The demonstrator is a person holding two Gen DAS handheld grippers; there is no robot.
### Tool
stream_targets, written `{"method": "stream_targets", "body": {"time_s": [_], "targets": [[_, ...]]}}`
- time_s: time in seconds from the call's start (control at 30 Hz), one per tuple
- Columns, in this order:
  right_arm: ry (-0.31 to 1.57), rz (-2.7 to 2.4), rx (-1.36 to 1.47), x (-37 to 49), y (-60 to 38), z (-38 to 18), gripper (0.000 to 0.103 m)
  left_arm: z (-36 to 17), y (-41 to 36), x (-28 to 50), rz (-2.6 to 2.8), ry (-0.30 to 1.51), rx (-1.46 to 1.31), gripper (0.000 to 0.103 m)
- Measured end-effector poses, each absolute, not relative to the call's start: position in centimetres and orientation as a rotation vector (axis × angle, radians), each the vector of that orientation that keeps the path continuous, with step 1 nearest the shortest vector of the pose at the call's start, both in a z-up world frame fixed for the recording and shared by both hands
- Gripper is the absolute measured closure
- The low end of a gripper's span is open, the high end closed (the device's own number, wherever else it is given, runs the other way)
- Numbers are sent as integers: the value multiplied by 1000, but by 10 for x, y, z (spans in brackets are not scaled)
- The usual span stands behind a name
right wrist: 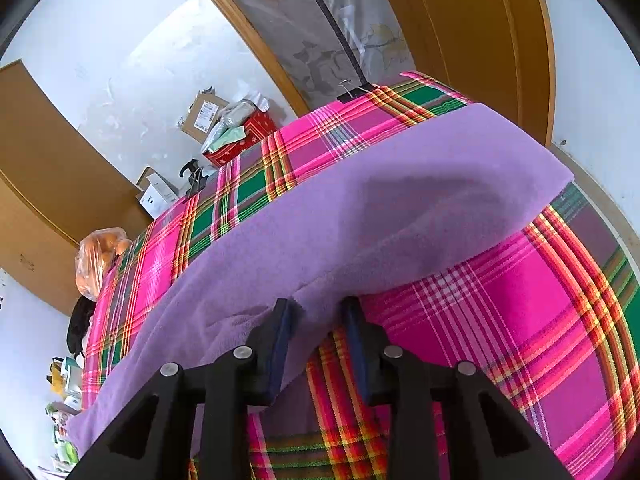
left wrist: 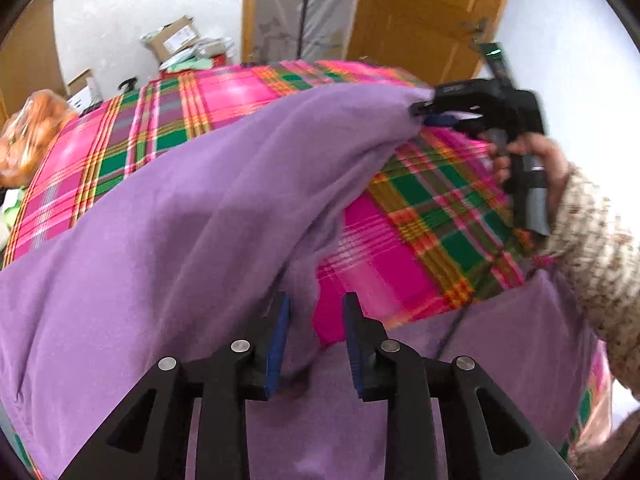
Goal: Fold clothes
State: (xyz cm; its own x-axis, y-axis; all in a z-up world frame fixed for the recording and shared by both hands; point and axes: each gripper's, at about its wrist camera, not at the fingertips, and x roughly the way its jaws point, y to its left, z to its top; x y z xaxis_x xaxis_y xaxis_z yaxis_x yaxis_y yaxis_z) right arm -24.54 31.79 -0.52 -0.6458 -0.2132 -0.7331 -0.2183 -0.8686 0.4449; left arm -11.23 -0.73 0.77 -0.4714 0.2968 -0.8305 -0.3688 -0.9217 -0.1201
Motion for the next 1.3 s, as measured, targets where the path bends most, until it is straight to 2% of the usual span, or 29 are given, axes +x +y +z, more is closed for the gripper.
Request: {"method": "stream_targets", "body": {"time_s": [0.1, 0.13, 0.17, 0.2, 0.23, 0.37, 0.47, 0.57, 0.63, 0.77, 0.9, 0.97, 1.13, 1.2, 1.3], "targets": [[788, 2732, -1321, -247, 319, -4, 75, 4, -10, -120, 2411, 68, -1360, 79], [777, 2732, -1322, -248, 319, -4, 75, 6, -11, -119, 2414, 70, -1348, 93], [765, 2731, -1322, -250, 319, -3, 77, 7, -12, -118, 2416, 72, -1336, 97], [742, 2731, -1307, -250, 320, -1, 87, 9, -13, -117, 2418, 74, -1324, 97], [719, 2731, -1292, -250, 320, 1, 92, 10, -14, -116, 2421, 76, -1314, 98], [625, 2771, -1196, -244, 317, 17, 95, 18, -26, -110, 2419, 29, -1283, 99], [518, 2806, -1090, -236, 310, 40, 96, 26, -30, -104, 2407, -9, -1235, 99], [361, 2762, -1106, -240, 302, 54, 95, 30, -29, -98, 2385, -1, -1201, 99], [244, 2663, -1251, -252, 298, 43, 95, 24, -25, -99, 2357, 30, -1234, 99], [313, 2565, -1247, -246, 313, 31, 95, 12, -15, -96, 2306, 92, -1270, 99], [512, 2563, -1199, -228, 335, 32, 93, 7, -12, -99, 2278, 121, -1292, 99], [504, 2623, -1178, -218, 333, 36, 93, 4, -12, -100, 2273, 126, -1299, 99], [284, 2906, -1154, -200, 288, 50, 91, 0, -10, -100, 2269, 142, -1304, 99], [188, 3016, -1270, -209, 260, 49, 86, 0, -10, -100, 2271, 143, -1306, 99], [212, 3077, -1413, -218, 238, 38, 75, 0, -11, -100, 2274, 125, -1309, 99]]}}
